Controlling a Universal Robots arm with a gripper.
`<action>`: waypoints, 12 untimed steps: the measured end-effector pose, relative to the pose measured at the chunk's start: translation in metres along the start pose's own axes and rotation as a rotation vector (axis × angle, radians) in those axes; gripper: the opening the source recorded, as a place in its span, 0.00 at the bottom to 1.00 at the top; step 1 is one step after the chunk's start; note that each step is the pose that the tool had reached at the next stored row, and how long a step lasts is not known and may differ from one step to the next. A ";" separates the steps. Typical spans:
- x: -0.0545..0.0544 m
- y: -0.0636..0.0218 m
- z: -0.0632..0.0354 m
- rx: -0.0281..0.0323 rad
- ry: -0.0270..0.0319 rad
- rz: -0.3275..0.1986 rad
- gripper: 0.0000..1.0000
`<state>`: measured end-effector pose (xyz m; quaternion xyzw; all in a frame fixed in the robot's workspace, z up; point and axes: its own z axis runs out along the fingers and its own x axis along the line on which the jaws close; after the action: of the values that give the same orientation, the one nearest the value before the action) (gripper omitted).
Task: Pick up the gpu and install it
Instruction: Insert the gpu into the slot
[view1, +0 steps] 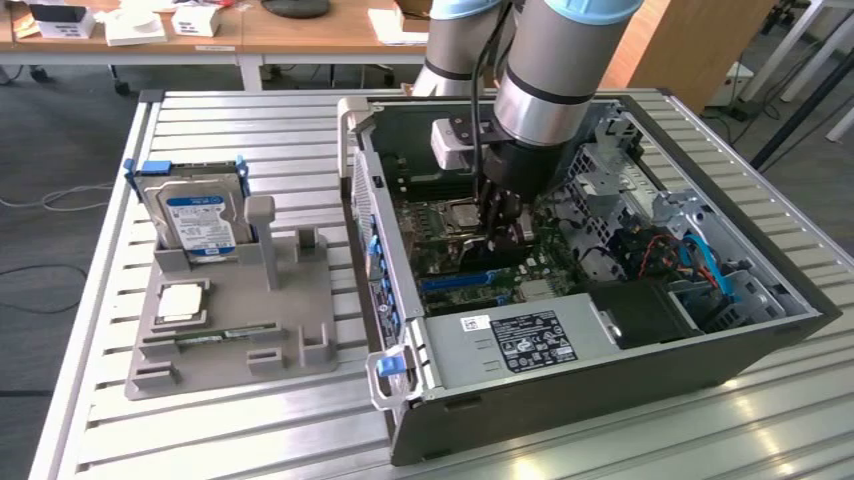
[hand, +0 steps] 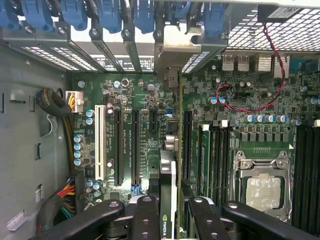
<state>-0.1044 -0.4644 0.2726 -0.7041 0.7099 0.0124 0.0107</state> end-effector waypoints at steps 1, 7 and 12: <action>0.000 0.0009 0.0000 0.0000 0.0000 0.000 0.27; 0.000 0.0043 0.0001 0.0002 0.0000 0.000 0.27; 0.000 0.0044 0.0009 0.0002 -0.0002 0.000 0.27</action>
<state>-0.1089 -0.4644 0.2717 -0.7041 0.7099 0.0123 0.0108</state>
